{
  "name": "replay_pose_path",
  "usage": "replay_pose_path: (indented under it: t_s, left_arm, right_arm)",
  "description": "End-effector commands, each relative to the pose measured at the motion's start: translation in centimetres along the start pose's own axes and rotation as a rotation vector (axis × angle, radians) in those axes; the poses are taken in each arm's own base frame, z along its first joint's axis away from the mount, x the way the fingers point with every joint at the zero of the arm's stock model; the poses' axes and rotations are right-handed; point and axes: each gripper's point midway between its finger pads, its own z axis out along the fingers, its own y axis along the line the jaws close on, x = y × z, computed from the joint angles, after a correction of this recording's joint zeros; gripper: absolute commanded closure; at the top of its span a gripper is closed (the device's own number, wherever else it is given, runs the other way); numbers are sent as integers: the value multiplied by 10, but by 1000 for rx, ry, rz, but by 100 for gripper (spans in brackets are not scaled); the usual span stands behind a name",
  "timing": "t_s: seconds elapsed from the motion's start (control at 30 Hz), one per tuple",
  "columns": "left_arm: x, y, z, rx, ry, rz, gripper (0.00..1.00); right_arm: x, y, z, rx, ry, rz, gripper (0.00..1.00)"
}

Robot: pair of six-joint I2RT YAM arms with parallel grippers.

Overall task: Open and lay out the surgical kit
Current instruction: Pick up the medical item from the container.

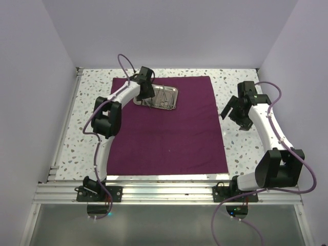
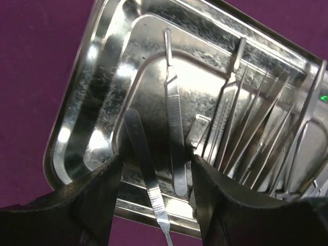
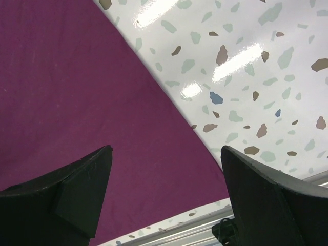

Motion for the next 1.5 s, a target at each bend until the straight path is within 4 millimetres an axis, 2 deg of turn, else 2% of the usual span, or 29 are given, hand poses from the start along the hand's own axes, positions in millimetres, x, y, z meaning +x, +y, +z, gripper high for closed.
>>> replay_pose_path:
  t_s: [0.0,0.17,0.23,0.27,0.37,0.67,0.73,0.77,0.83,0.97,1.1,1.17,1.2,1.23,1.27,1.3,1.33,1.37,1.4,1.43,1.47]
  left_arm:
    - [-9,2,-14,0,-40,-19,39]
    - [3,7,-6,-11,-17,-19,44]
    - [7,7,-5,-9,-10,-18,52]
    - [8,8,-3,-13,-7,-18,60]
    - [9,7,-2,-8,-3,-15,71]
    - [15,1,5,25,23,1,78]
    - [15,-4,6,46,32,6,87]
    - [11,-7,5,58,25,13,100]
    - [6,-12,1,82,15,29,100]
    - [-21,-25,-23,143,-53,67,100]
    - [-50,-34,-62,197,-130,116,100]
    - [-52,-31,-73,198,-137,152,100]
    - [-57,-31,-90,214,-155,160,100]
    - [-56,-30,-96,221,-156,171,100]
    - [-45,-23,-97,216,-133,194,100]
    - [-48,-22,-117,238,-152,198,100]
    - [-43,-18,-123,237,-149,201,100]
    - [-24,-4,-120,214,-109,208,100]
    - [-26,-1,-141,231,-139,202,100]
    - [-18,5,-145,226,-130,197,100]
    - [7,19,-140,204,-84,206,100]
  right_arm:
    - [5,-6,-8,-1,-3,-19,10]
    - [8,-13,-10,18,-6,-25,10]
    - [9,-16,-11,27,-6,-29,11]
    - [10,-17,-11,28,-7,-31,11]
    - [12,-21,-12,37,-11,-36,11]
    - [17,-27,-15,46,-8,-48,12]
    - [16,-25,-15,40,-9,-46,12]
    - [16,-24,-16,35,-10,-45,12]
    - [15,-21,-16,25,-10,-45,13]
    - [12,-18,-15,15,-15,-44,14]
    - [9,-14,-16,0,-15,-39,15]
    - [8,-12,-17,-7,-18,-40,15]
    - [7,-11,-17,-10,-17,-38,15]
    - [6,-9,-20,-17,-22,-37,15]
    - [5,-9,-20,-19,-22,-37,15]
    - [3,-8,-22,-24,-28,-34,15]
    - [5,-7,-22,-26,-23,-37,15]
    - [4,-7,-23,-29,-25,-36,15]
    - [4,-8,-23,-29,-25,-34,16]
    - [5,-8,-24,-30,-24,-34,15]
    - [6,-8,-24,-32,-24,-34,16]
